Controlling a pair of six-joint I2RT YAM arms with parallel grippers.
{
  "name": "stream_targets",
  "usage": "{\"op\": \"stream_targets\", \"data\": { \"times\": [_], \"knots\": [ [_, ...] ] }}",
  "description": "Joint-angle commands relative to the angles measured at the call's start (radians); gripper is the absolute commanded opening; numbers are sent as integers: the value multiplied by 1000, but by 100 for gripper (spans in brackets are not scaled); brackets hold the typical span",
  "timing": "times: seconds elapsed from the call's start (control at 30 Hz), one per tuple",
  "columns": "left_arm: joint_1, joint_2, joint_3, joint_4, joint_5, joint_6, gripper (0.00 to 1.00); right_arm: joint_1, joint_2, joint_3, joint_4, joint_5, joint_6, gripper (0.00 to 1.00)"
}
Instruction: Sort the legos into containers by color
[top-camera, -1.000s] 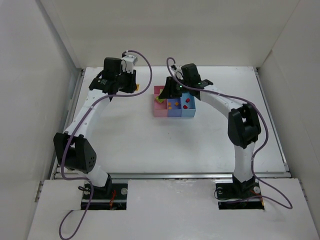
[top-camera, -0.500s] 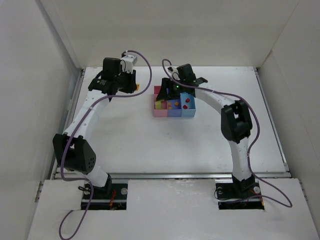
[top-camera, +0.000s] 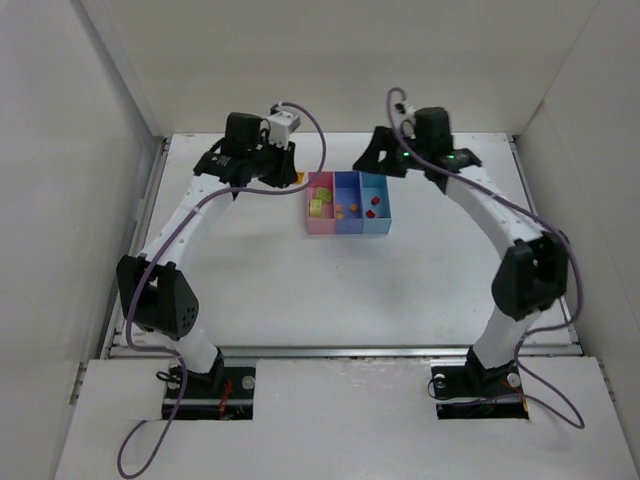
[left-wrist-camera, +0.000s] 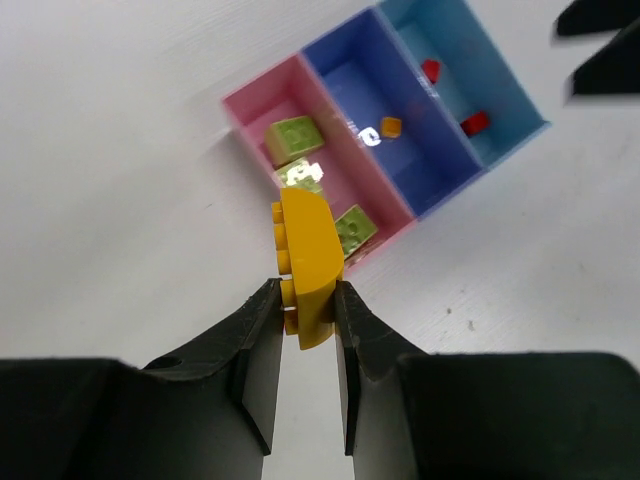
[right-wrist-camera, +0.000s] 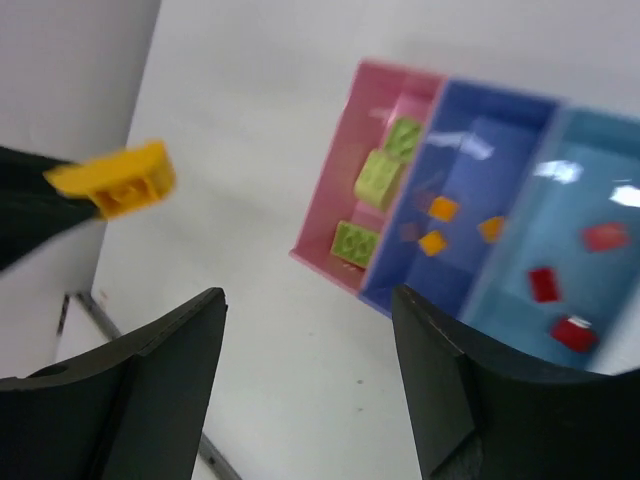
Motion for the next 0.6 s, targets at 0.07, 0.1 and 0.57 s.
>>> {"op": "stream_targets", "data": {
  "times": [0.07,0.1,0.57],
  "knots": [
    [-117,129,133,20,83,37,0,-166,-251,-92,13,208,1,75],
    [-131,155,155,20,83,37,0,-182,-296,-104,-10,225,-24,75],
    [-249,486,399,31,9,4,0,-242,-500,-284,-64,345,-84,78]
  ]
}}
